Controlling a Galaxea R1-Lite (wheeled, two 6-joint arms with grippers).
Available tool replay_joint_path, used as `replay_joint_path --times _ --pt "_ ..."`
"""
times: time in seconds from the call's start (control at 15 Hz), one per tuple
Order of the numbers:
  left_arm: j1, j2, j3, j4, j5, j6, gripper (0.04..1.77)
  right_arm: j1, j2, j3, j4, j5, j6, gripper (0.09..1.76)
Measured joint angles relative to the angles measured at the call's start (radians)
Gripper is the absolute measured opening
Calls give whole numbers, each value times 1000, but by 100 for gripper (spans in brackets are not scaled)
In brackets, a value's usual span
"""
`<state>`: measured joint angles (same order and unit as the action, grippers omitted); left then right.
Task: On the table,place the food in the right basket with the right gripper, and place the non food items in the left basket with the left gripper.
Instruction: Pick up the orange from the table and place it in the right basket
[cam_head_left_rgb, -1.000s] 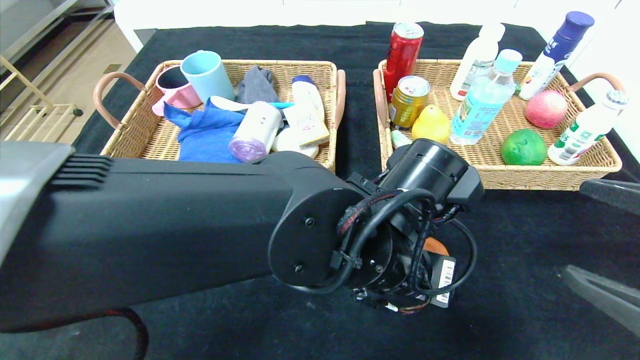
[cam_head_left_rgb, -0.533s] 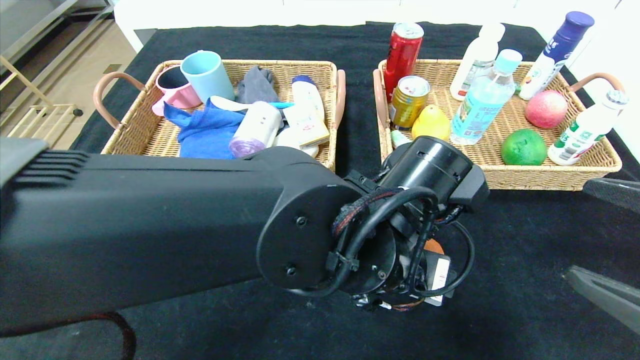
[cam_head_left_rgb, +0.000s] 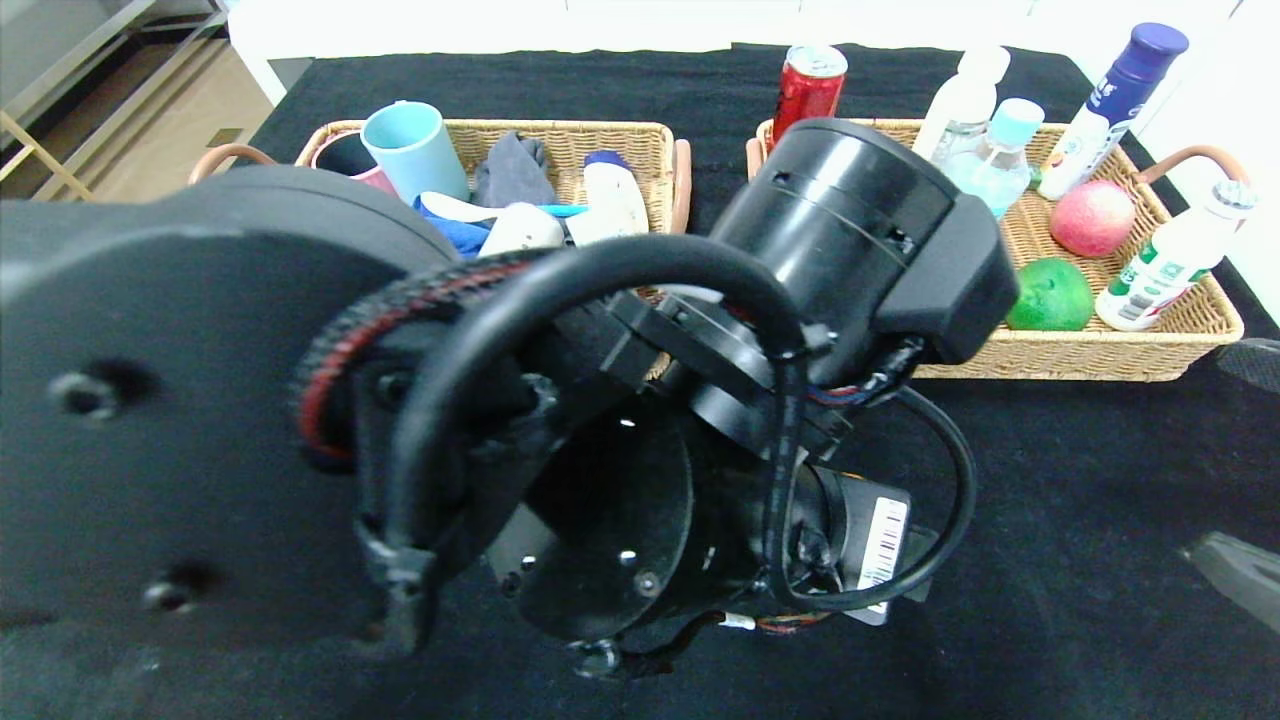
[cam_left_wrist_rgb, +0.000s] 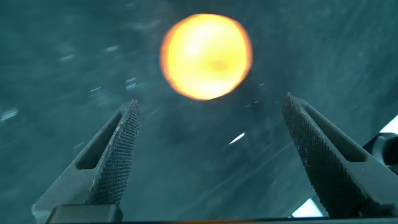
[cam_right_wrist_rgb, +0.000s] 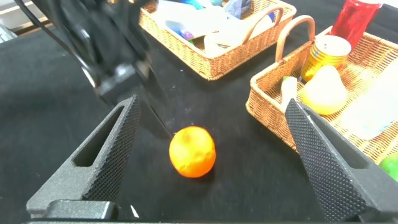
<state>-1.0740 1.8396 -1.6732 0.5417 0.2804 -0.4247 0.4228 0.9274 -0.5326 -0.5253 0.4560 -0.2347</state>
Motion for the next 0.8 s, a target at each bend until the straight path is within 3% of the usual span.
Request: replay_joint_path --times 0.2,0.33,0.67,0.8 --pt "33 -97 106 -30 12 51 168 -10 14 -18 69 -3 0 171" --pt "66 -175 222 -109 21 117 169 -11 24 -36 117 -5 0 171" --pt "163 -363 656 -569 19 304 170 -12 52 -51 136 -10 3 171" --pt "211 -432 793 -689 -29 375 170 -13 68 -49 132 -12 2 171"
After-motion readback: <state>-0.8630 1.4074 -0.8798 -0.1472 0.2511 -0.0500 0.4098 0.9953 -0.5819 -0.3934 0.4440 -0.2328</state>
